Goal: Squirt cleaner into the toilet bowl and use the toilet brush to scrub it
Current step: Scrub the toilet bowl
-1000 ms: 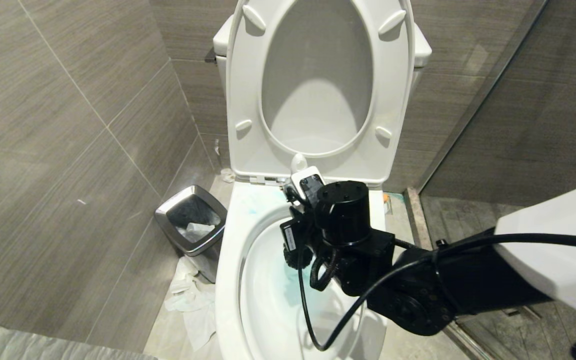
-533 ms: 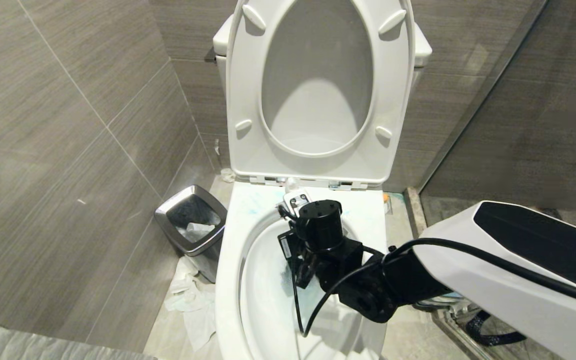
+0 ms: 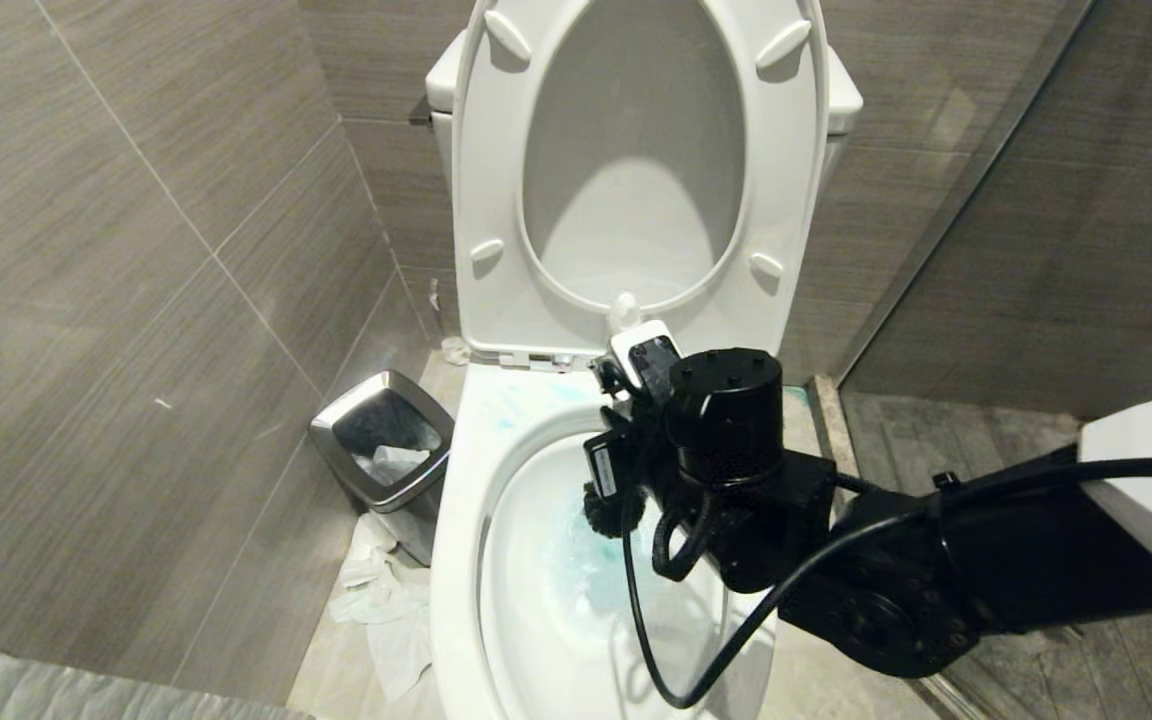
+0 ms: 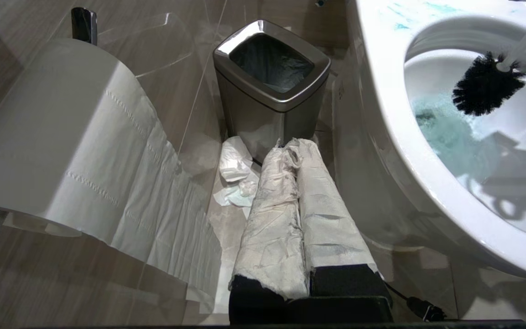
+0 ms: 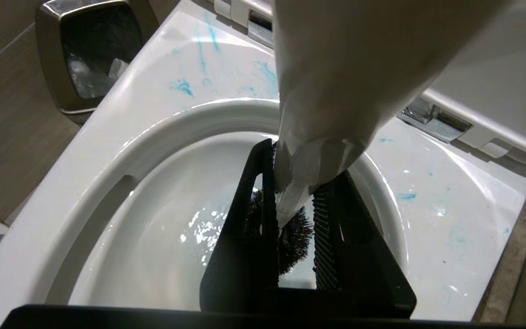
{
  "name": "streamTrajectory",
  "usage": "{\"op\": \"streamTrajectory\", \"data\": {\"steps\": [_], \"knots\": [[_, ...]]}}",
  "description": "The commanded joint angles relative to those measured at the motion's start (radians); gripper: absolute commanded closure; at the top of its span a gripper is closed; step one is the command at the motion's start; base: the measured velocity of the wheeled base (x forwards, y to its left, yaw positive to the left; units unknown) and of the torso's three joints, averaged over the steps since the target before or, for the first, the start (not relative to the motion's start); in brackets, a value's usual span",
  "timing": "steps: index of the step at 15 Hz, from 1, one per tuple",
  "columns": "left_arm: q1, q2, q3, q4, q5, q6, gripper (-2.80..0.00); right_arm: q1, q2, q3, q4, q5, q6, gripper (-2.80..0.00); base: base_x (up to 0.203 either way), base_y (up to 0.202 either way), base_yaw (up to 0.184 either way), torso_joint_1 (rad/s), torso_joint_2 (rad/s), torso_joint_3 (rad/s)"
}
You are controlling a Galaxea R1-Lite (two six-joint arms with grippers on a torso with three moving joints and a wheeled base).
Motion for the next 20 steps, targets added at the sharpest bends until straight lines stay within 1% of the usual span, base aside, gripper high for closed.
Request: {"op": "streamTrajectory", "data": {"steps": [1, 3, 5, 7, 9, 12, 17, 20], "knots": [[0.0, 0.0, 0.008, -0.001, 0.0, 0.0, 0.0, 0.003, -0.006, 0.006, -0.005, -0.002, 0.0, 0.0, 0.0, 0.0, 0.0, 0.0, 0.0, 0.0], [0.0, 0.0, 0.008, -0.001, 0.0, 0.0, 0.0, 0.003, 0.066, 0.001, -0.009, -0.001, 0.01, 0.0, 0.0, 0.0, 0.0, 0.0, 0.0, 0.0], [0.0, 0.0, 0.008, -0.001, 0.0, 0.001, 0.0, 0.001, 0.155, -0.014, -0.011, -0.001, 0.042, 0.0, 0.0, 0.0, 0.0, 0.0, 0.0, 0.0], [0.0, 0.0, 0.008, -0.001, 0.0, 0.001, 0.0, -0.02, 0.25, -0.049, -0.012, -0.002, 0.069, 0.0, 0.0, 0.0, 0.0, 0.0, 0.0, 0.0], [0.0, 0.0, 0.008, -0.001, 0.0, 0.0, 0.0, -0.034, 0.27, -0.07, -0.013, -0.003, 0.082, 0.0, 0.0, 0.0, 0.0, 0.0, 0.0, 0.0], [0.0, 0.0, 0.008, -0.001, 0.0, 0.0, 0.0, -0.033, 0.196, -0.054, -0.013, -0.004, 0.088, 0.0, 0.0, 0.0, 0.0, 0.0, 0.0, 0.0], [0.0, 0.0, 0.008, 0.001, 0.0, 0.0, 0.0, 0.003, -0.025, 0.022, -0.005, -0.006, 0.089, 0.0, 0.0, 0.0, 0.0, 0.0, 0.0, 0.0], [0.0, 0.0, 0.008, -0.001, 0.0, 0.0, 0.0, 0.009, -0.065, 0.059, 0.02, -0.008, 0.089, 0.0, 0.0, 0.0, 0.0, 0.0, 0.0, 0.0]]}}
